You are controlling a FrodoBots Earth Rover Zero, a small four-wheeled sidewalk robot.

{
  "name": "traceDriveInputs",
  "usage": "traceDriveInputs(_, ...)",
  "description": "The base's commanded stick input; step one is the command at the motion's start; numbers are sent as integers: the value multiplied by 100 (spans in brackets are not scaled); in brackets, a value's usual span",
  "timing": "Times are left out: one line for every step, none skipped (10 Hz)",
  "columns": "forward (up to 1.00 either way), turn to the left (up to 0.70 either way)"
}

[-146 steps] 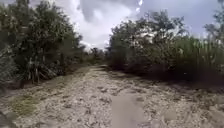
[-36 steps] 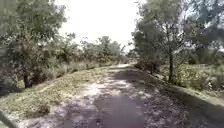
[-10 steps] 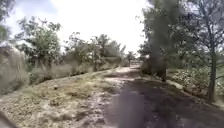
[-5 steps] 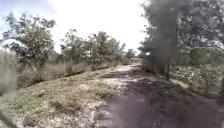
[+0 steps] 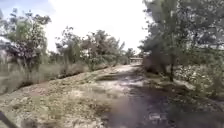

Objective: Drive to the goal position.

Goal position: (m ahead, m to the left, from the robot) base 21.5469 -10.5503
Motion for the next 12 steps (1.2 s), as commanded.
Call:
traceDriveInputs(85, 0)
traceDriveInputs(85, 0)
traceDriveInputs(85, 0)
traceDriveInputs(85, 0)
traceDriveInputs(85, 0)
traceDriveInputs(85, 0)
traceDriveInputs(85, 0)
traceDriveInputs(85, 0)
traceDriveInputs(85, 0)
traceDriveInputs(85, 0)
traceDriveInputs(85, 0)
traceDriveInputs(85, 0)
